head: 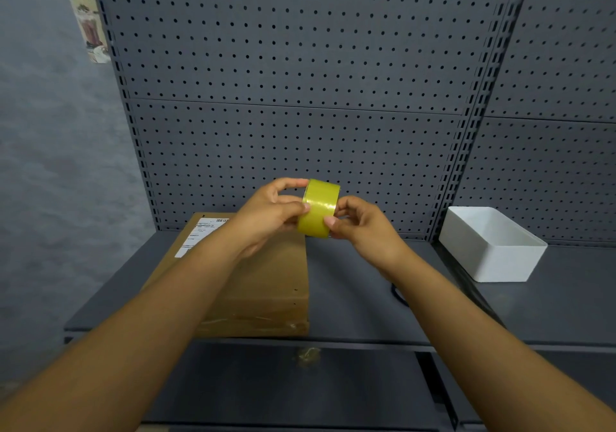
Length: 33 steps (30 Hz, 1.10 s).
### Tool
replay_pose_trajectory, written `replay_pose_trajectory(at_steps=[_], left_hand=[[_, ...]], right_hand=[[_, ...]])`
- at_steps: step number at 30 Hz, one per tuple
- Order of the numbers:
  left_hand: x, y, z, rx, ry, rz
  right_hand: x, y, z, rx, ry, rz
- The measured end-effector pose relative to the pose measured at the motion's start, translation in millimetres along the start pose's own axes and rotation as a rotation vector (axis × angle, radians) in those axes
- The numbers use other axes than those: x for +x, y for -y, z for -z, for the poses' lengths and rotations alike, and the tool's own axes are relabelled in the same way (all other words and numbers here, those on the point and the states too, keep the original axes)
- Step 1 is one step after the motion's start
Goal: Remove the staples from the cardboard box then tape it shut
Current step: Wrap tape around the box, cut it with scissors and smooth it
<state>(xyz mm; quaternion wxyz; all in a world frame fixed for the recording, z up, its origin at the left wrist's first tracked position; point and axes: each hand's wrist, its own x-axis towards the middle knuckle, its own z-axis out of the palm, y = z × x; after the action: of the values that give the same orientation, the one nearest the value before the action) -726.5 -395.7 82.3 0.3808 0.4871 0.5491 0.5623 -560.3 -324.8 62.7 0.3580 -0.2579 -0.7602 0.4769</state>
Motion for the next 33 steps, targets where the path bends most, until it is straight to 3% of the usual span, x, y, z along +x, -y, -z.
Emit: replay_pose_trajectory(at_steps=[7,16,33], left_hand=[[3,2,-5,-0.111,-0.107,0.091],[0,3,-3,0.007,-0.154,0.109],[0,13,2,0.623,-0.351,-0.254]], right_hand=[[1,-11,1,-0.132,-0.009,0.03],[7,-14,-6,-0.247,-0.118,0.024],[15,-19,-10,-0.193,-0.106,-0.001]])
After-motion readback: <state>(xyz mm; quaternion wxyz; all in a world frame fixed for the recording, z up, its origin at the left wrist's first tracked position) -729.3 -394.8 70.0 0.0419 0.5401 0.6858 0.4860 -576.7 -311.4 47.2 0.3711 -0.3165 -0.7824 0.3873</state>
